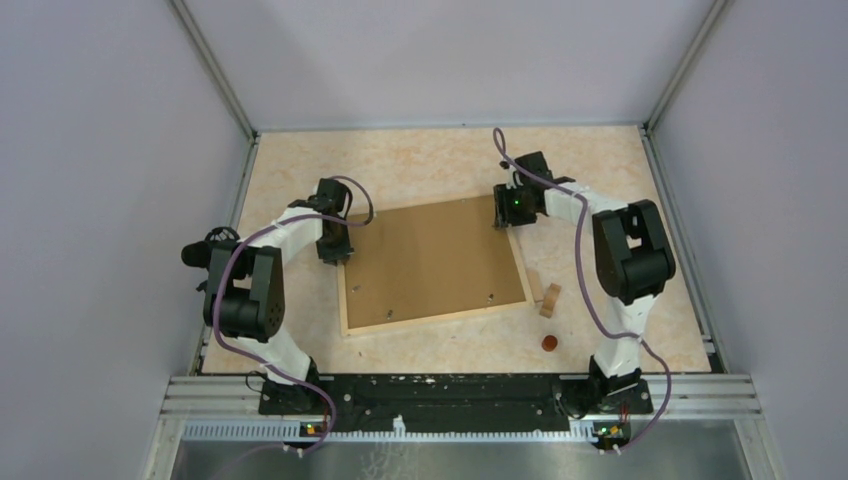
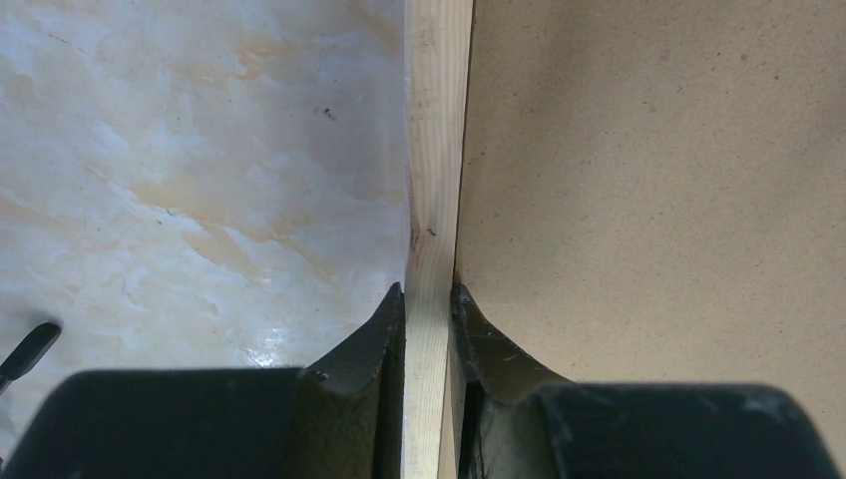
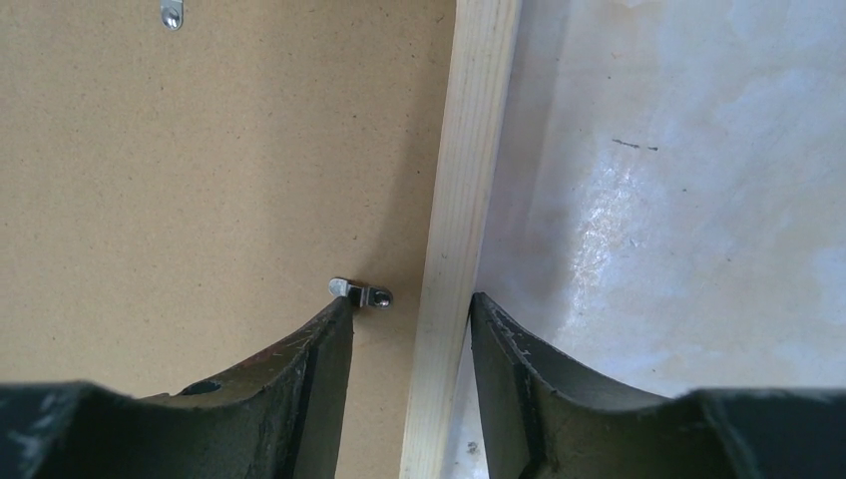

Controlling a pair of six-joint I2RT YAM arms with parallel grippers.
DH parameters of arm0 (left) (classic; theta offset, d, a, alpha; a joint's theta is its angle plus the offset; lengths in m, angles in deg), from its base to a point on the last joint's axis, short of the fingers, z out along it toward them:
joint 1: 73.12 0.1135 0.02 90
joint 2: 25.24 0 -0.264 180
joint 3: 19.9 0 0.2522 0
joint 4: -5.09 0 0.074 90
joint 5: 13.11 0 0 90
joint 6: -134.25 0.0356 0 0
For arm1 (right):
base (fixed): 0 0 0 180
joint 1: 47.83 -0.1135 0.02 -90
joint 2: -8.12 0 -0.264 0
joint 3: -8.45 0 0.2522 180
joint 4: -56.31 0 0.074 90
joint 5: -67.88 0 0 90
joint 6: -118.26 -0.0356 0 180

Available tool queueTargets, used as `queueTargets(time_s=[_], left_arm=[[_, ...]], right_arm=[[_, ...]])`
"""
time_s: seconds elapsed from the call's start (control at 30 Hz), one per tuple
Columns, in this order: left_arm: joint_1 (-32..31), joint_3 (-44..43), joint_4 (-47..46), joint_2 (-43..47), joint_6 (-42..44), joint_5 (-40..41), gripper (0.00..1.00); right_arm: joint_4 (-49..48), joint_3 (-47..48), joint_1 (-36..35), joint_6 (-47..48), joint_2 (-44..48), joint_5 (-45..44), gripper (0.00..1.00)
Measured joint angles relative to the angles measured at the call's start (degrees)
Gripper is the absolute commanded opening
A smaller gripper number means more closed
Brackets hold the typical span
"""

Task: Put the photo into the frame

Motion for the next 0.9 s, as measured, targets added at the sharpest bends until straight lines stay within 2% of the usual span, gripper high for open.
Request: queueTargets(time_s=[0.33,0.37,0.47,0.9], left_arm=[[0.07,0.00,-0.13,0.00,0.17,-0.46,0.11],[0.07,0.00,-0.22,0.00,0.15,-0.55,0.11],[0.09,0.00,-0.35,0.00,0.13,-0.74,0.10],[0.22,0.00,-0.35,0.00,0.15,-0.98,0.09]], right_arm=[[1.73,3.02,-0.15,-3.67,-1.73,-2.51,0.35],[1.62,3.67,-0.15,-4.07,-2.14,-3.02,0.36],[1.09,4.44,-0.17,-5.05,-2.67,-4.66,0.47],[0.92,4.26,-0.24,-5.44,-2.67,-6.34,0.54]])
